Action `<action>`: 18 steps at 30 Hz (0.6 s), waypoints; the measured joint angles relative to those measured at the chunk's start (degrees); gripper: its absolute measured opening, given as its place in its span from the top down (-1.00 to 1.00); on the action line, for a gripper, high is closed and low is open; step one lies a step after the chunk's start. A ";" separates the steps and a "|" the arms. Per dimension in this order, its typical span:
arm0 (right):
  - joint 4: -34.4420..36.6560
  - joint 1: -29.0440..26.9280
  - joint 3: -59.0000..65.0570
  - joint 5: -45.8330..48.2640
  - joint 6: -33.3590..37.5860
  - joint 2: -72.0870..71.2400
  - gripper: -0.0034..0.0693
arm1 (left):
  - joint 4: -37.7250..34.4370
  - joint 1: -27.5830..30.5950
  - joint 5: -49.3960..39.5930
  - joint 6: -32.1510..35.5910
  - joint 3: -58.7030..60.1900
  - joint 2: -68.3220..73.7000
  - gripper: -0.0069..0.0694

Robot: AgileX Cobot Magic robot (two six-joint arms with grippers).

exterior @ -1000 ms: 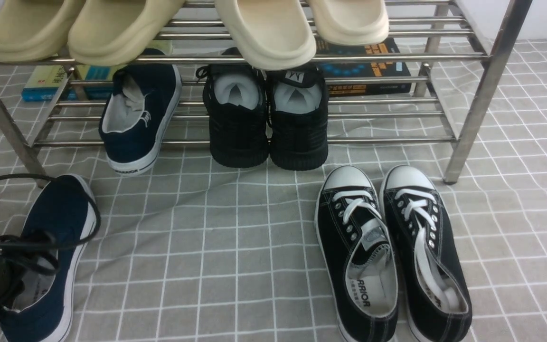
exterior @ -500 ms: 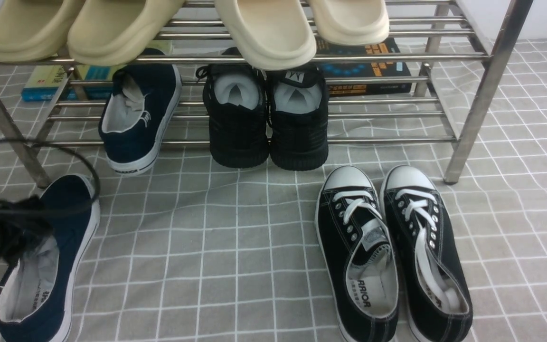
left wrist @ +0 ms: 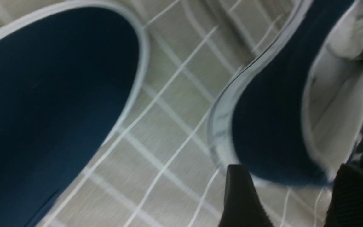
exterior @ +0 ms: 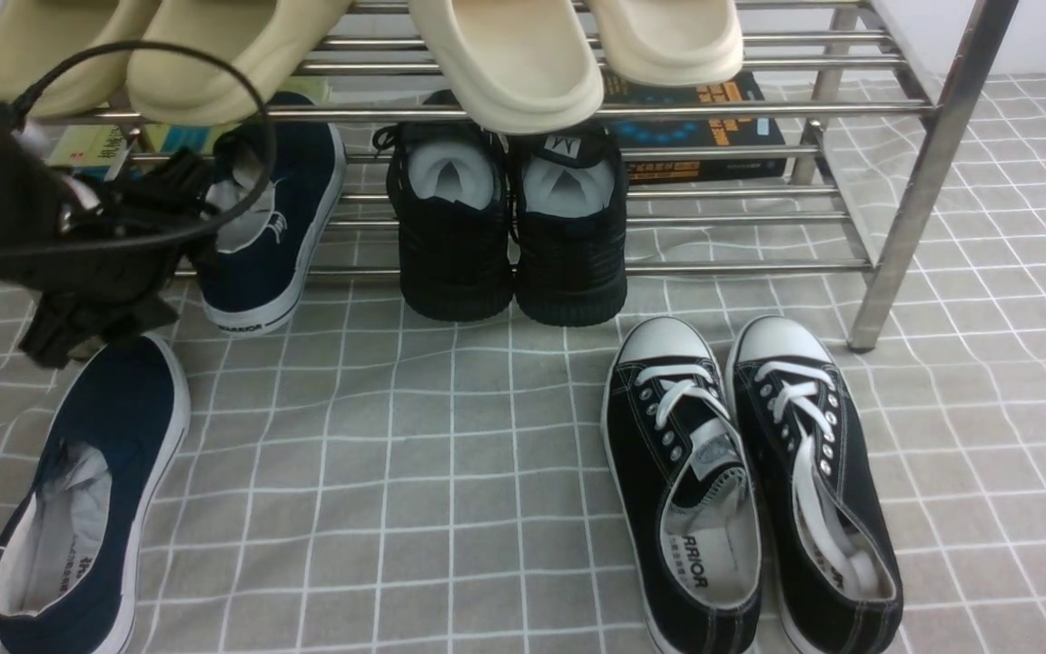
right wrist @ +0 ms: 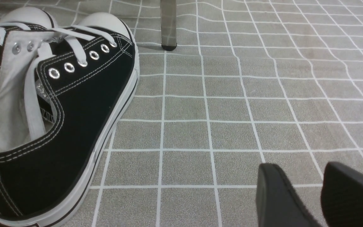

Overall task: Take the shoes off the shelf with your hand from the grey coffee tablecloth.
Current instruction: 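Grasp the leftmost shoe on the bottom shelf of the shoe rack with the left gripper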

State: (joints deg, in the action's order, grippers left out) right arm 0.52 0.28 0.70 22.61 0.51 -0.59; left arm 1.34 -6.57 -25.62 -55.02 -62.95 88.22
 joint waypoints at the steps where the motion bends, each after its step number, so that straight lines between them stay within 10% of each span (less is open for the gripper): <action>1: 0.00 0.00 0.00 0.00 0.00 0.00 0.25 | 0.05 0.00 -0.09 0.06 -1.03 0.94 -0.27; 13: 0.00 0.00 0.00 0.00 0.00 0.00 0.25 | 0.46 0.00 -1.13 0.06 -7.15 10.32 -0.25; 18: 0.00 0.00 0.00 0.00 0.00 0.00 0.25 | 1.88 0.00 -3.83 1.32 -7.51 10.86 0.07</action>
State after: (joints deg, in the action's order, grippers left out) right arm 0.52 0.28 0.70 22.61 0.51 -0.59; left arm 3.21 -6.57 -29.45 -53.70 -70.46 99.08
